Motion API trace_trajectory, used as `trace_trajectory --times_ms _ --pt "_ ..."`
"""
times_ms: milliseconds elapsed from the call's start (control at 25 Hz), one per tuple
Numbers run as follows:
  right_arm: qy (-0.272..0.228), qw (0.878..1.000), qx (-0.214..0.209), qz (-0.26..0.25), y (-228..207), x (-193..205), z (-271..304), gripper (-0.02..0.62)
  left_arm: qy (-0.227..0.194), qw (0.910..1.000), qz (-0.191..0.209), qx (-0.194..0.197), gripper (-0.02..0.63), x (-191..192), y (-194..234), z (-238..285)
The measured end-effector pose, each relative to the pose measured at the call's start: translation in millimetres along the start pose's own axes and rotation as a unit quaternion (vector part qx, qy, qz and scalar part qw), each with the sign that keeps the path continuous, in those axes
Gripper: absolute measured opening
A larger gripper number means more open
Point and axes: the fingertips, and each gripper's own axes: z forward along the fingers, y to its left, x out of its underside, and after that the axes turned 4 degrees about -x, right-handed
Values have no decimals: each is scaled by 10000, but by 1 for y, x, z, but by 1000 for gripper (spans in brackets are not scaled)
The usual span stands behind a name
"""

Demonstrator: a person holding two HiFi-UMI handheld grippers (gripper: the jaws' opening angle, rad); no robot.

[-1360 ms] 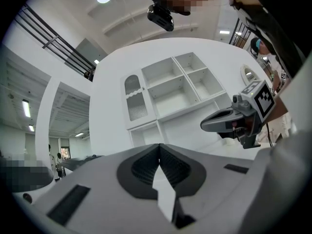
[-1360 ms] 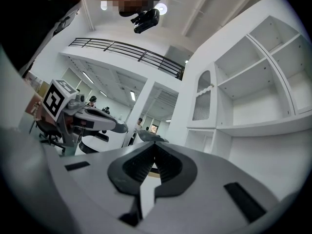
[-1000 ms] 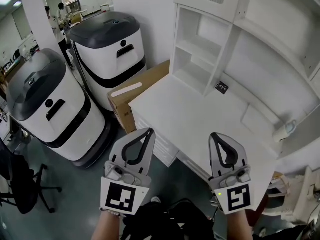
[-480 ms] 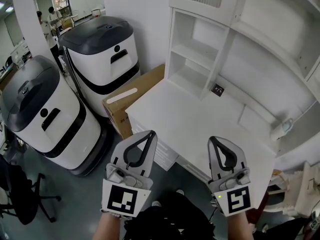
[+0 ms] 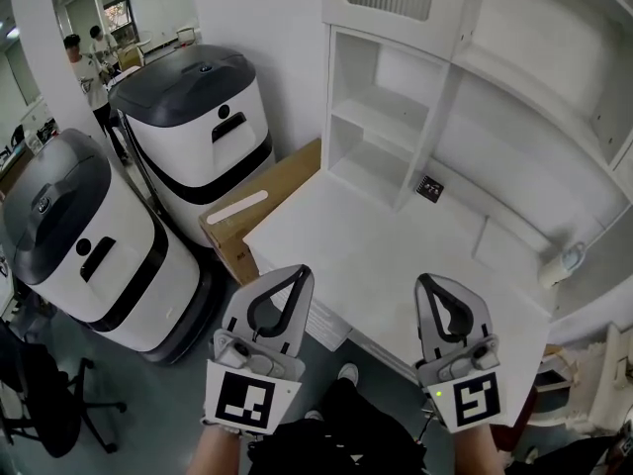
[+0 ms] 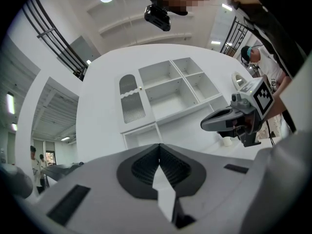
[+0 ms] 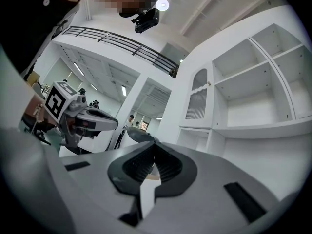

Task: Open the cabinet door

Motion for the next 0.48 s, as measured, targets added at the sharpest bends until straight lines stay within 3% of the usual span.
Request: trace_trajectory --times_ms 480 --pt "-28 9999 54 91 -74 25 51 2 22 10000 -49 57 2 10 6 88"
